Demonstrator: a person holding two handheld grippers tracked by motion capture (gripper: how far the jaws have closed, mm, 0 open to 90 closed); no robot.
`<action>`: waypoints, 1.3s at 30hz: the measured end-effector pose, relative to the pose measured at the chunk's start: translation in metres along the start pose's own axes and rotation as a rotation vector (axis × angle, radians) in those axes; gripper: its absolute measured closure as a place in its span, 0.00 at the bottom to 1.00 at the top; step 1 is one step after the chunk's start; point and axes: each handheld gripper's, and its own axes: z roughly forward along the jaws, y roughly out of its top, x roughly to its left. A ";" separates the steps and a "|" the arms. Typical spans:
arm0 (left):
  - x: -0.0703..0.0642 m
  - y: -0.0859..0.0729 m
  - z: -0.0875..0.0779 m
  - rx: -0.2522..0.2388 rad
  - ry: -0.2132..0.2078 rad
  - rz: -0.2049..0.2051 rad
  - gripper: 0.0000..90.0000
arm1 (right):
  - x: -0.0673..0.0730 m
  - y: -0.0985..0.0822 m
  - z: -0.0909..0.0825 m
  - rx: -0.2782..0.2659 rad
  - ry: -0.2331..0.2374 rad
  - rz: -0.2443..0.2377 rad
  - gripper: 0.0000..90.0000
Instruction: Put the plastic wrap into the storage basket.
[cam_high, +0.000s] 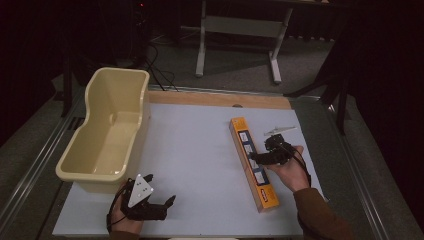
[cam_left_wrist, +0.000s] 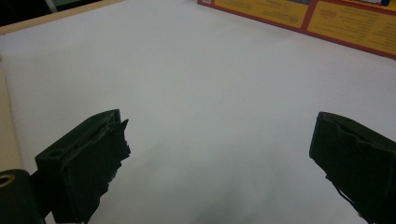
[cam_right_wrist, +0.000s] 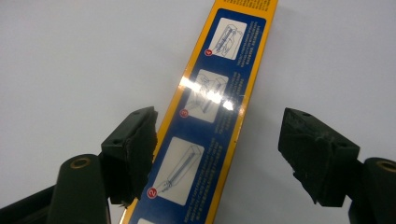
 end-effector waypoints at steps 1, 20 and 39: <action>0.000 0.000 0.000 0.000 0.001 0.000 0.04 | 0.000 0.002 0.002 0.004 0.000 -0.003 0.30; 0.000 0.000 0.001 0.005 0.005 -0.004 0.04 | 0.005 0.022 0.032 0.158 -0.014 -0.030 0.25; 0.000 -0.001 0.000 0.005 0.009 -0.007 0.05 | 0.007 0.026 0.063 0.323 -0.020 0.014 0.24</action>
